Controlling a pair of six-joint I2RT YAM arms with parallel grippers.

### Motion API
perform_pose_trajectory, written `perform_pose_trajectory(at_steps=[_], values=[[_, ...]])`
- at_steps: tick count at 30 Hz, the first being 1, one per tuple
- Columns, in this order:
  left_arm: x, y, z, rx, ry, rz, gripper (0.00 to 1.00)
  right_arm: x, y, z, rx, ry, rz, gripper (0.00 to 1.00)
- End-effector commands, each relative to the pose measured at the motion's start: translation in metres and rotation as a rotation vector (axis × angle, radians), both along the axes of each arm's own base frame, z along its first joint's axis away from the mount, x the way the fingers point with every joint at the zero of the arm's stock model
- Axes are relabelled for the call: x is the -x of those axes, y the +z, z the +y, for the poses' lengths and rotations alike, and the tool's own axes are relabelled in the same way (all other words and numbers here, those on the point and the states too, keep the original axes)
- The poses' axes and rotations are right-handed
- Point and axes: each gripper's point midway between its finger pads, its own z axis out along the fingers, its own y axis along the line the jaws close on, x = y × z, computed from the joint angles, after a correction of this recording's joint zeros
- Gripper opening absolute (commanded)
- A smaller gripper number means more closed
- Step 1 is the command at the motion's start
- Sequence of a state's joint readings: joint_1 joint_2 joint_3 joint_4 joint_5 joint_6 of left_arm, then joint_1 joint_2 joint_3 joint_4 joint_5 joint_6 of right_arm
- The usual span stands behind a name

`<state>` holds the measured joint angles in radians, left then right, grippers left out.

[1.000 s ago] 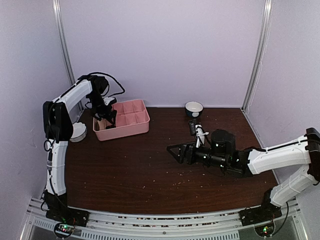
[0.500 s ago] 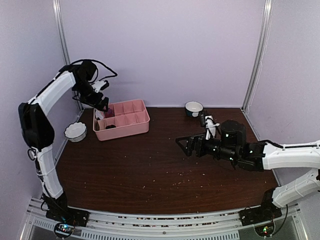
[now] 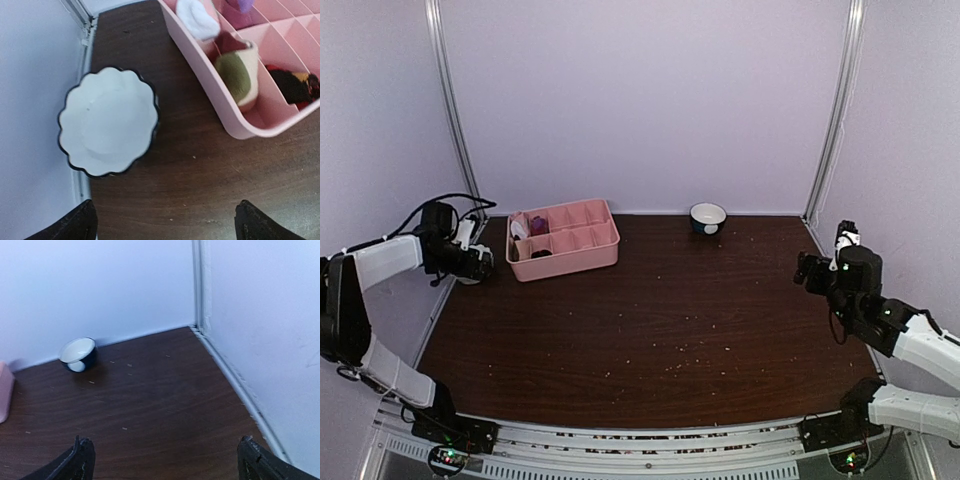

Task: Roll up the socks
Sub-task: Reset both arms

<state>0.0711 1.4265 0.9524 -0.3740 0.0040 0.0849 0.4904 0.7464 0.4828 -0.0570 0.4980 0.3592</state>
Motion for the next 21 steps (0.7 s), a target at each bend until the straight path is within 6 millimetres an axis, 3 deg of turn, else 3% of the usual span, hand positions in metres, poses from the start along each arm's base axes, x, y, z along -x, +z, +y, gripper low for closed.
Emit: perform_pose_trajectory(at_steps=[1,5,9,12,16,21], values=[[-0.031,0.069,-0.010,0.075,-0.015,-0.449,0.98,0.011,-0.013,-0.052,0.188,-0.237,0.016,1.00],[-0.026,0.052,-0.013,0.111,-0.005,-0.548,0.98,0.006,-0.017,-0.070,0.221,-0.314,-0.020,1.00],[-0.032,0.028,-0.007,0.045,0.019,-0.492,0.98,-0.008,-0.025,-0.077,0.201,-0.327,-0.053,1.00],[-0.028,0.028,0.007,-0.026,0.078,-0.540,0.98,-0.019,-0.028,-0.079,0.195,-0.315,-0.094,1.00],[-0.019,0.029,0.012,-0.047,0.102,-0.551,0.98,-0.036,-0.031,-0.083,0.198,-0.293,-0.139,1.00],[-0.006,0.035,0.000,-0.061,0.014,-0.604,0.98,-0.054,-0.030,-0.091,0.148,-0.241,-0.179,1.00]])
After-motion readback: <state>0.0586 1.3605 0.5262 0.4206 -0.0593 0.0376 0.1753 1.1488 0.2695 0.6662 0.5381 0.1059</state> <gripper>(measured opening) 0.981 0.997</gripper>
